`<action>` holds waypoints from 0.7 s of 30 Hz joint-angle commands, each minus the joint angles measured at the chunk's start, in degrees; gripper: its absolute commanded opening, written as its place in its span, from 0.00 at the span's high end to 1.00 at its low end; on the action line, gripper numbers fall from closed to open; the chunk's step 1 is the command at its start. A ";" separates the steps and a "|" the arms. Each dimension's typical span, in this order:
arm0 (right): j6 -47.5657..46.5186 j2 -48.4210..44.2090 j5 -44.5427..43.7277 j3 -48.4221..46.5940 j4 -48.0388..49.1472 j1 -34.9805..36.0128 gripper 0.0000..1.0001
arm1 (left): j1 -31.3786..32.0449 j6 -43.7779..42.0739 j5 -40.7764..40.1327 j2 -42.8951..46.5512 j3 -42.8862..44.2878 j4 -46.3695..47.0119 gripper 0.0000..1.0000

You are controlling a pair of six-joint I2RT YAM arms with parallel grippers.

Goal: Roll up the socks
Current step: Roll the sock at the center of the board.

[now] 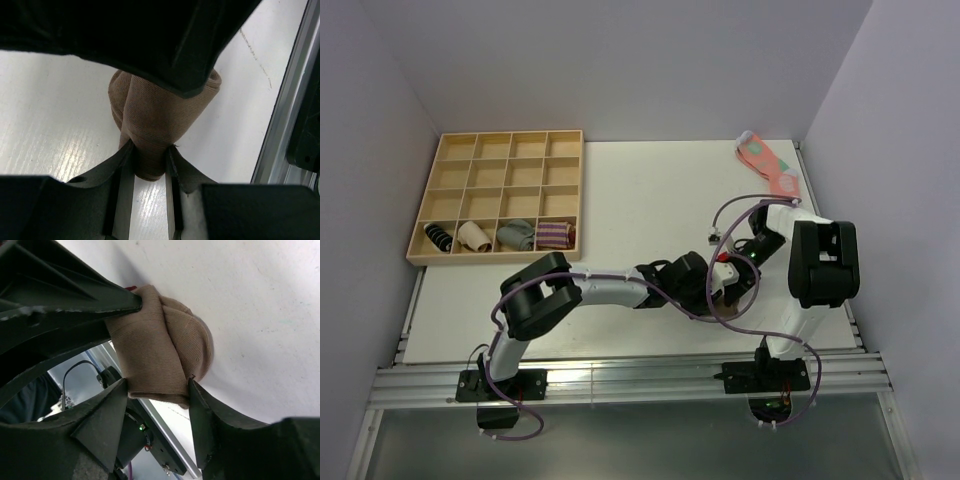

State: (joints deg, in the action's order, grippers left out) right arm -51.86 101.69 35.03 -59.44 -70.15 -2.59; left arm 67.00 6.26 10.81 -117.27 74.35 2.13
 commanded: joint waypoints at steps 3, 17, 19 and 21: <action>1.49 1.41 -1.71 0.47 -0.07 0.39 0.45 | 0.50 -0.37 -6.06 -4.89 -0.96 -9.69 1.00; 7.03 4.13 -7.51 1.96 4.23 0.48 0.78 | 3.31 1.21 -16.87 -2.87 -4.47 -3.81 0.89; 7.64 4.48 -8.13 2.13 4.93 0.48 0.79 | 3.75 0.86 -18.45 -2.52 -5.09 -2.57 0.84; 7.73 4.92 -8.31 2.22 5.11 0.48 0.80 | 4.10 -0.11 -19.68 -1.91 -5.79 0.04 0.79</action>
State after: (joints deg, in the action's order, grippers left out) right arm -44.49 105.45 30.72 -58.39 -68.88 -2.48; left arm 71.16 7.62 -1.98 -116.64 72.18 5.93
